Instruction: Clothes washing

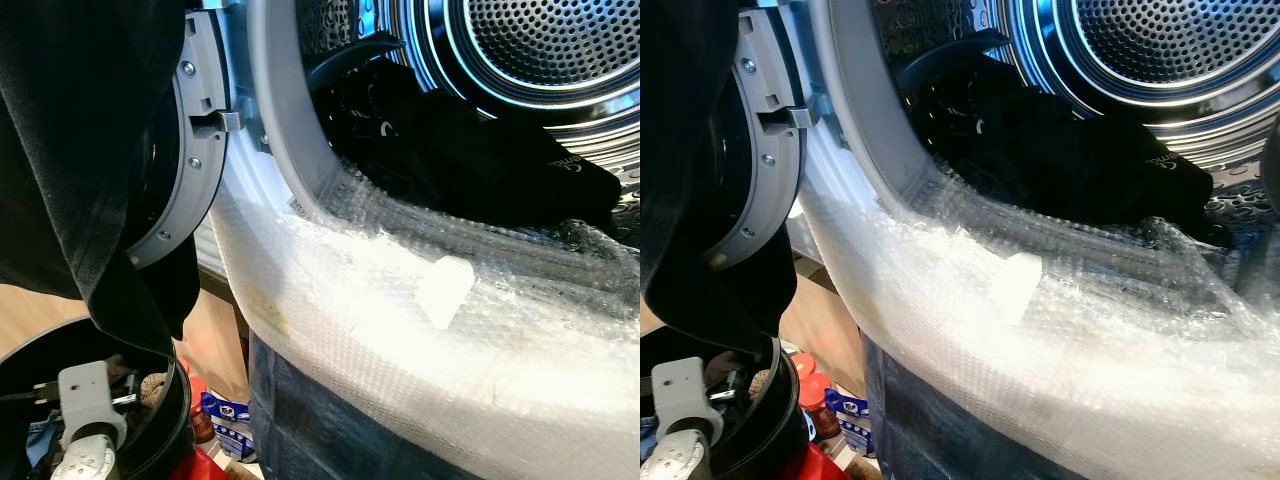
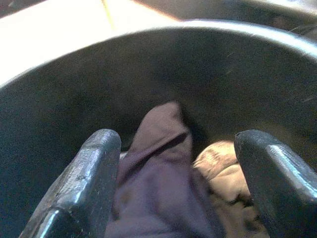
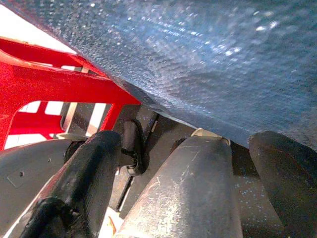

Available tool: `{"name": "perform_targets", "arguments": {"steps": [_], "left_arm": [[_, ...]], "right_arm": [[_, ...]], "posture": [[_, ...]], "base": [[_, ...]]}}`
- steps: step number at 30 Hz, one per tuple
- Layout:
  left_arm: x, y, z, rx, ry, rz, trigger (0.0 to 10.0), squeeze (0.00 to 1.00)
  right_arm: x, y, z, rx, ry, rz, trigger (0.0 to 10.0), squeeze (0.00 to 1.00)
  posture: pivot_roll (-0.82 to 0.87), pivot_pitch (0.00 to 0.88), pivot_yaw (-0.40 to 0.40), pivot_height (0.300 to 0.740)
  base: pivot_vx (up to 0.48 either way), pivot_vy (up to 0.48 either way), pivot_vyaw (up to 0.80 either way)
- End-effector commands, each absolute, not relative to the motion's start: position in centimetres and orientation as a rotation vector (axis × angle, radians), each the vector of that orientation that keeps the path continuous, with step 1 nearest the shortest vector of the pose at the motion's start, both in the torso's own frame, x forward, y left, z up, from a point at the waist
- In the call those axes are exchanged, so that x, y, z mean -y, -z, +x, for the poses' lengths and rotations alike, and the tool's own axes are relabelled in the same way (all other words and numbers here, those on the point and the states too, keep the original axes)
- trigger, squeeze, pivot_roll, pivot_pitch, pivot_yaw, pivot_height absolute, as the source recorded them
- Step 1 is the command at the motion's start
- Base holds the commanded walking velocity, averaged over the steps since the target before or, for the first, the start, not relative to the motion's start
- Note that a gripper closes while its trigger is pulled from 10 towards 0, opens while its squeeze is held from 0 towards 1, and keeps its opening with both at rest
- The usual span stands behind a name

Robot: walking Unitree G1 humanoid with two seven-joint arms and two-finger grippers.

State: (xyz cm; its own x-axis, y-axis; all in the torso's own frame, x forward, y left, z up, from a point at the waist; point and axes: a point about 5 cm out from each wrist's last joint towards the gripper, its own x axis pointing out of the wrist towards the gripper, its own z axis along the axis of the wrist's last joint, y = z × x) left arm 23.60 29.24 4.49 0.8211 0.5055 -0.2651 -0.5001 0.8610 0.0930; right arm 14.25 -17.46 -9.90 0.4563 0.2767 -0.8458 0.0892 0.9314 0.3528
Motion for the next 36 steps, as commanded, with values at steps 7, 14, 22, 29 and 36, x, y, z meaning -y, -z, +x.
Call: {"name": "perform_targets", "arguments": {"steps": [7,14,22,29,36], "left_arm": [[-32.1,-6.0,22.1,-0.255,-0.674,-0.172,10.0,1.0],[-33.6,-7.2,21.3,-0.313,-0.669,-0.305,10.0,1.0],[-35.3,-8.4,20.5,-0.449,-0.526,-0.336,10.0,1.0],[-36.0,-8.7,20.1,-0.549,-0.442,-0.297,10.0,1.0],[-35.8,-8.8,21.3,-0.548,-0.358,-0.299,10.0,1.0]], "right_arm": [[17.1,10.1,14.0,-1.118,-0.123,0.379,10.0,0.0],[17.1,10.0,14.1,-1.122,-0.137,0.366,10.0,0.0],[17.0,9.9,14.3,-1.126,-0.156,0.35,10.0,0.0],[16.9,9.9,14.5,-1.126,-0.167,0.34,10.0,0.0],[17.1,9.8,14.5,-1.132,-0.187,0.316,10.0,0.0]], "posture": [[0.02,0.051,-0.016,0.74],[0.02,0.049,-0.017,0.74],[0.04,0.048,-0.021,0.74],[0.03,0.037,-0.021,0.74],[0.03,0.025,-0.03,0.74]], "base": [[0.0,0.0,0.0],[0.0,0.0,0.0],[0.0,0.0,0.0],[0.0,0.0,0.0],[0.0,0.0,0.0]]}}
